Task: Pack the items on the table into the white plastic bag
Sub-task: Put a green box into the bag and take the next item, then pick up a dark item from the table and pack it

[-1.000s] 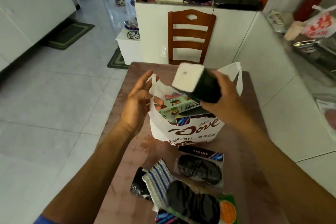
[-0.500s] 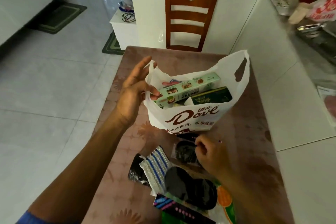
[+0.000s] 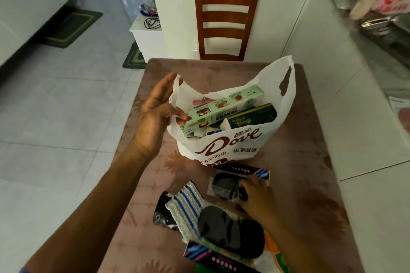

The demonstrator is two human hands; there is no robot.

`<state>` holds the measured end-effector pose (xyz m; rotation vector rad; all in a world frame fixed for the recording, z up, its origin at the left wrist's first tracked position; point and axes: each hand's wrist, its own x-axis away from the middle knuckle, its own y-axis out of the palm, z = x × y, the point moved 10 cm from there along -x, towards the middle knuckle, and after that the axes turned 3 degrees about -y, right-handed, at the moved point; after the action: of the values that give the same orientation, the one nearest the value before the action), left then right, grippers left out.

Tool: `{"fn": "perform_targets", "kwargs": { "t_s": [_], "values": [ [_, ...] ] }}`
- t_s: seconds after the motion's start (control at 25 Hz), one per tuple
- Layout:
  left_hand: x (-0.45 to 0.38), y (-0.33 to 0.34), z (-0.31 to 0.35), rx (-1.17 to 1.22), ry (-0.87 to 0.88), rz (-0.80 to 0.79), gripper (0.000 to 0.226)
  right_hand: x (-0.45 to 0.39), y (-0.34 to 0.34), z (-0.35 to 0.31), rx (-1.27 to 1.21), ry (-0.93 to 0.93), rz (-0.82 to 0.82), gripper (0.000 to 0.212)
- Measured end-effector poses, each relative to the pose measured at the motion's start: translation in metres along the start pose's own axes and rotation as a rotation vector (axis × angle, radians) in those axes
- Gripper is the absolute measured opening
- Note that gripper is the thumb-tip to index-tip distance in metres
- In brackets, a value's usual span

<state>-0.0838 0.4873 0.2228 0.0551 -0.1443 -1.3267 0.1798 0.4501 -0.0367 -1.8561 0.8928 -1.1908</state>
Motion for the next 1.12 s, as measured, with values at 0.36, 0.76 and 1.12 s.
{"fn": "perform_targets", "kwargs": {
  "t_s": [0.36, 0.76, 1.12],
  "values": [
    [-0.004, 0.001, 0.0, -0.031, 0.02, 0.012, 0.079, -0.009, 0.009, 0.037, -0.324, 0.194, -0.048, 0.092],
    [0.0, 0.003, -0.005, -0.041, 0.028, 0.025, 0.076, 0.005, 0.002, 0.066, -0.496, 0.465, 0.186, 0.094],
    [-0.001, -0.005, 0.002, -0.036, 0.054, 0.054, 0.077, 0.084, -0.121, 0.022, -0.833, 0.118, 0.238, 0.014]
  ]
}}
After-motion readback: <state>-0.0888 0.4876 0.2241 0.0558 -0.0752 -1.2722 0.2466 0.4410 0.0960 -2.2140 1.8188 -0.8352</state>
